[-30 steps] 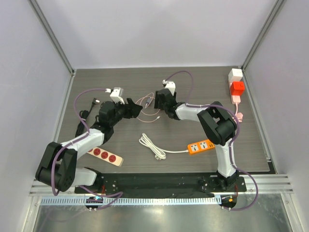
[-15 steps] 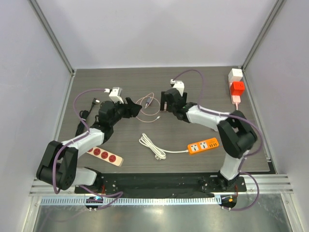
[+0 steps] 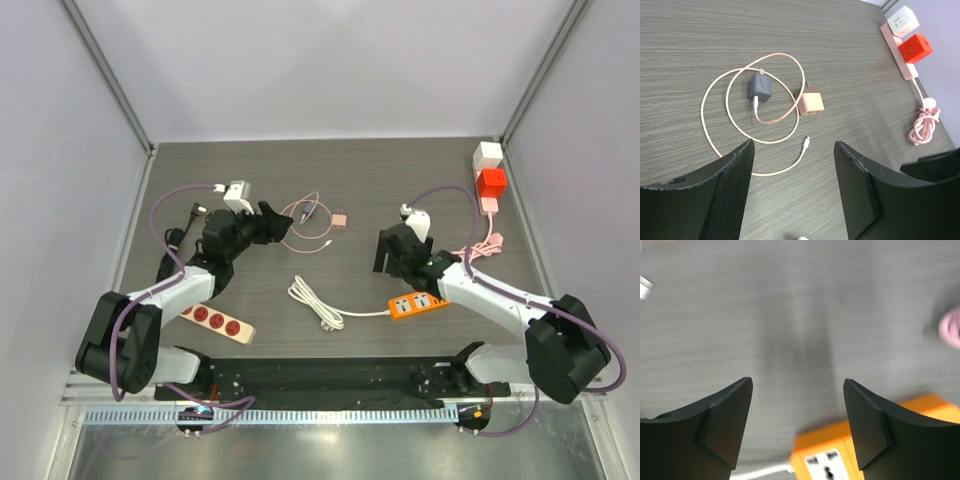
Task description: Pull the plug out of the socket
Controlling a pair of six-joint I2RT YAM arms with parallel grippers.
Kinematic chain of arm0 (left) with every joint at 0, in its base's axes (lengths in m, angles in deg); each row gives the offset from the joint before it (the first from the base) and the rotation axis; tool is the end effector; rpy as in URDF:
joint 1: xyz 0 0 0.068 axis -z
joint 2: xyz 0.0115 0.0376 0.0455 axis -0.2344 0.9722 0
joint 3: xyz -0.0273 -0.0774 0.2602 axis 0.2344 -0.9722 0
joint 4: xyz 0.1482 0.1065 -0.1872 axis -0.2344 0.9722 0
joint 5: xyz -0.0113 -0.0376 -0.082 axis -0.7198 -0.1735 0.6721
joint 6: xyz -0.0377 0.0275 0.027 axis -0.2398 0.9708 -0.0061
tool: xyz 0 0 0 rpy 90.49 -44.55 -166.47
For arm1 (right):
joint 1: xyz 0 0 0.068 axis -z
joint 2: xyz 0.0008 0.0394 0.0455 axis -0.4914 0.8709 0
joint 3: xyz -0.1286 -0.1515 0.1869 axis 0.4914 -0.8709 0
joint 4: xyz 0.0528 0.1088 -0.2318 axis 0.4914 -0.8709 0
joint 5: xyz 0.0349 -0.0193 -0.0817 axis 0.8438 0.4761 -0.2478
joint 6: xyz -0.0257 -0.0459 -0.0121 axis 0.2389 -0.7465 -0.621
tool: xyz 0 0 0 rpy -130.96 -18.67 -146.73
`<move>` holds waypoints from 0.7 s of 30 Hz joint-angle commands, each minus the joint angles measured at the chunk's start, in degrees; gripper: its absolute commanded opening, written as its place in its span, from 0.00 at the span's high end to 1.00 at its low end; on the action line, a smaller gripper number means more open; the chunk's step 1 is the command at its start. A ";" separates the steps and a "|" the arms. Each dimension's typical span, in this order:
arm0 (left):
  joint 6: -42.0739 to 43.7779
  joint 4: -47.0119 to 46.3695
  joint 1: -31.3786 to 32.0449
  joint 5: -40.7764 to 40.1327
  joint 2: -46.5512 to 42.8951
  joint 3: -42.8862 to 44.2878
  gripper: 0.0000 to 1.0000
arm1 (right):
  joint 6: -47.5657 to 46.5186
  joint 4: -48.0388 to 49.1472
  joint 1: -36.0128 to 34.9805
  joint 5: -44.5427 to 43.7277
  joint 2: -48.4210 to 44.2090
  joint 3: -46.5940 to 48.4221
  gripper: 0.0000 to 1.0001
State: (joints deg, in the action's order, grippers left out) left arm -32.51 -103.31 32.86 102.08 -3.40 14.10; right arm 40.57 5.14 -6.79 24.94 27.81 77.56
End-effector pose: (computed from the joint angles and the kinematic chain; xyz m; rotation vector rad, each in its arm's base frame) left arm 0.2655 -0.1013 0.2213 -0.0096 1.8391 -0.8103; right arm 0.2127 0.1370 0.2112 0.1647 2.3244 0.0767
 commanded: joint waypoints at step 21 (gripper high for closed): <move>-4.35 -7.04 -0.68 3.62 4.17 0.47 0.35 | 14.84 -4.38 -10.44 0.41 -0.99 -5.17 0.75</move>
State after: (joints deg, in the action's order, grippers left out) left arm -36.76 -107.16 32.56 105.14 1.46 14.10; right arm 51.30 -1.41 -16.98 27.17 26.46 73.34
